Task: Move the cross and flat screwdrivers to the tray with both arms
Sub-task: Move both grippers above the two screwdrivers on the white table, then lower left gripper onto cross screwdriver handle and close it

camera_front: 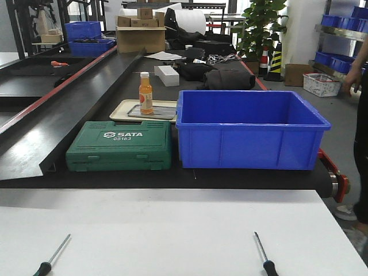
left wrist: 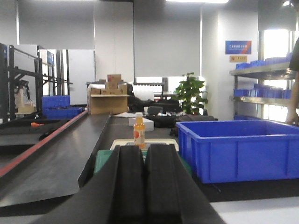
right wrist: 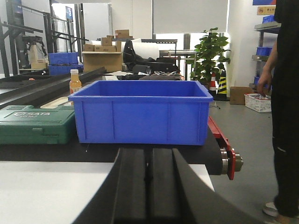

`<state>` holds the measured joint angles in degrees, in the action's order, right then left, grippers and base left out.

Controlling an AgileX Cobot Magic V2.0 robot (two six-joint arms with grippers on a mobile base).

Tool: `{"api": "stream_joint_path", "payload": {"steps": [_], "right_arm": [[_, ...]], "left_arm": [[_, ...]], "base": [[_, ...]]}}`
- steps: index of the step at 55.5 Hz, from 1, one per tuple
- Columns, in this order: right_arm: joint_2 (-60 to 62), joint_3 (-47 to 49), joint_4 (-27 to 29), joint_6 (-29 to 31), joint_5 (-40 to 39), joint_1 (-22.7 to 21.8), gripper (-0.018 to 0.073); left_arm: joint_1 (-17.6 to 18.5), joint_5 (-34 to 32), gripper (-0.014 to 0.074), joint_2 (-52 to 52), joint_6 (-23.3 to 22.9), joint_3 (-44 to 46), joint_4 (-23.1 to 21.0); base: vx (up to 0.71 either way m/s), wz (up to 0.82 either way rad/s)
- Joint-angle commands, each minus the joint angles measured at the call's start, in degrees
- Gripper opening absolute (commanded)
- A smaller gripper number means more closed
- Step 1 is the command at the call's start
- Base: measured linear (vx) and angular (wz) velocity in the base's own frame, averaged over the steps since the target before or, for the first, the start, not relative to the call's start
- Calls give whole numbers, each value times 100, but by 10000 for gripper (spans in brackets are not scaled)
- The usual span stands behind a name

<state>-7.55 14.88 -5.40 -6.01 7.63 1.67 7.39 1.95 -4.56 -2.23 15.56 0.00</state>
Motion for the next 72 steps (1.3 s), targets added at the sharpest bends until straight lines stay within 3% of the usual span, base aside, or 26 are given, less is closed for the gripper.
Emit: {"api": "stream_joint_path", "payload": {"steps": [1,12,25,36,40,48,55,62,68,72], "right_arm": [[-599,678,-27,36,-233,4,-3],[-1567,711,-32,36,-129,4,24],[-2672,679,-32,36,212,4,179],[-3624,679,26,-16,-234,4,309],[-3933,679,141,-74,-283,4,324],[-4449,715,163,-89,-223,4,325],[-4747,761,163,-89,-172,4,325],[-4931,788,163,-89,-167,4,325],[-4991,788,163,-89,-174,4,325],[-4991,788,163,-89,-174,4,325]], "left_arm": [[43,162,41,-667,-56,615,-35],[43,361,89,-1898,-42,872,0],[43,296,178,-3168,-42,872,-35],[43,-195,332,-4073,-156,890,-61],[43,-108,405,-4378,-365,890,-81],[9,36,538,-4930,-365,961,-81],[-40,604,557,-5566,-514,1586,-88],[-317,1478,544,-6409,-482,2559,0],[-539,2146,544,-7229,-327,3508,156],[-625,2542,544,-7776,8,4110,163]], "base": [[0,0],[0,0],[0,0],[0,0],[0,0],[0,0],[0,0],[0,0],[0,0],[0,0]]}}
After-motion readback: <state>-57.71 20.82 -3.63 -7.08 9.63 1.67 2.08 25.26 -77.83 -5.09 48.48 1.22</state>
